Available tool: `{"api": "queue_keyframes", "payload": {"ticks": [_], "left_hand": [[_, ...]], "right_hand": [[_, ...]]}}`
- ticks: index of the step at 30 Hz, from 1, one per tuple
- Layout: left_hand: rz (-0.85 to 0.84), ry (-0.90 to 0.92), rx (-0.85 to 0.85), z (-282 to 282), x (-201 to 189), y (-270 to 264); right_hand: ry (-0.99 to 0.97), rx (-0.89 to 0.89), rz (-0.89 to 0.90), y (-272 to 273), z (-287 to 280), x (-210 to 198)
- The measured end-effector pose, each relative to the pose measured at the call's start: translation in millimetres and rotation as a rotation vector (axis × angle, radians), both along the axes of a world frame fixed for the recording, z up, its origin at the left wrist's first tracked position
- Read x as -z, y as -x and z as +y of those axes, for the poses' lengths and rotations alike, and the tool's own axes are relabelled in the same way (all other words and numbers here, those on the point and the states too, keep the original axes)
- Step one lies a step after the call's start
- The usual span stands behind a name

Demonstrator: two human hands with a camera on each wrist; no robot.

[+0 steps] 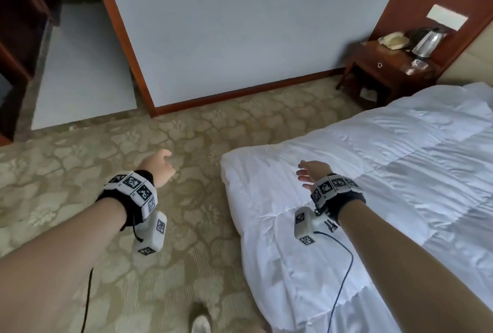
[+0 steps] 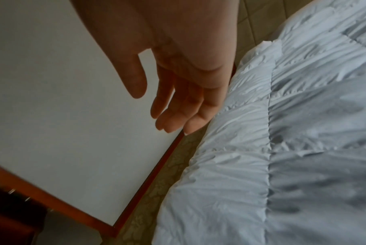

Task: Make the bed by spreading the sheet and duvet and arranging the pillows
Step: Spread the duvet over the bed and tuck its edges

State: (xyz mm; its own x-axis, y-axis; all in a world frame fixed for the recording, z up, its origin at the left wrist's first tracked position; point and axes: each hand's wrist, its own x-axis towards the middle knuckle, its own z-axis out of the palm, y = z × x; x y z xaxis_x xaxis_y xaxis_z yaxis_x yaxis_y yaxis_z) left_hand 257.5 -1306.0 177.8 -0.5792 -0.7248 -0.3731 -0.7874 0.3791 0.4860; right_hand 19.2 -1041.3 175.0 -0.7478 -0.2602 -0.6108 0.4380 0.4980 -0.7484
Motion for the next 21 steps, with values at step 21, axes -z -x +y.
{"api": "queue_keyframes", "payload": {"ticks": [21], "left_hand": [[-0.303,-0.067,0.894,-99.2,93.5,516.3]], "right_hand": [[-0.092,0.959,-0.212,186.8,-23.5,112.2]]}}
